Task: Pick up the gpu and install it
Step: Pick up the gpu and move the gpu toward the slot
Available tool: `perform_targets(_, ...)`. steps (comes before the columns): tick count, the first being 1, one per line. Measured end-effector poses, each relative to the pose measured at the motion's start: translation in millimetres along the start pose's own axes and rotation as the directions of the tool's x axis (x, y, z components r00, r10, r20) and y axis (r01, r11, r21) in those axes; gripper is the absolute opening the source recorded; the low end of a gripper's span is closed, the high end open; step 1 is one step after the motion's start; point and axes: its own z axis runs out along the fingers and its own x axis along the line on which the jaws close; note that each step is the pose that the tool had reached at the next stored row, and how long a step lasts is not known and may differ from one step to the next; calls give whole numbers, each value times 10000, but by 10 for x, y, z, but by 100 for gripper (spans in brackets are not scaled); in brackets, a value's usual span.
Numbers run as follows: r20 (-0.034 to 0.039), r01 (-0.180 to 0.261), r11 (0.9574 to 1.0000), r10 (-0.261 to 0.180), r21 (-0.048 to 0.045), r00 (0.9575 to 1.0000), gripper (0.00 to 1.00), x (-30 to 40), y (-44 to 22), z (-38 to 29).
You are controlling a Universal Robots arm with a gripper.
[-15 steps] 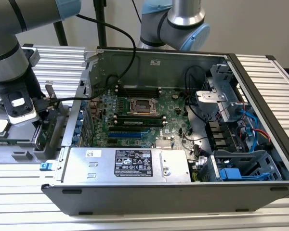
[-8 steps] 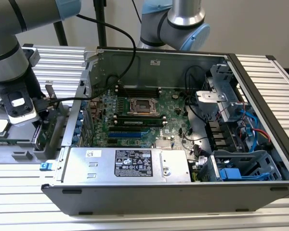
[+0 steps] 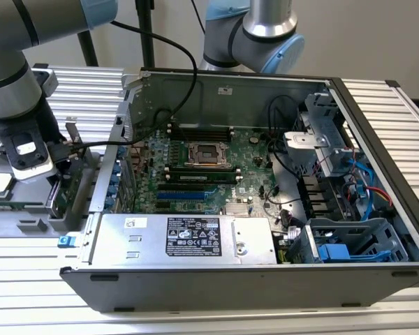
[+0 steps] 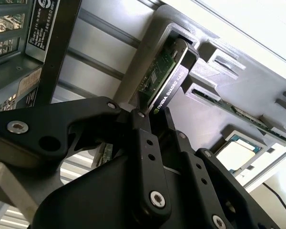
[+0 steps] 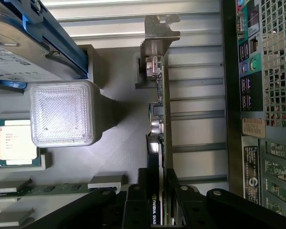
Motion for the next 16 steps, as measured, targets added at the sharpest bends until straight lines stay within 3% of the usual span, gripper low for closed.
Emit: perform_targets(16,1,0,10000,0,0,10000,0,0,0,2)
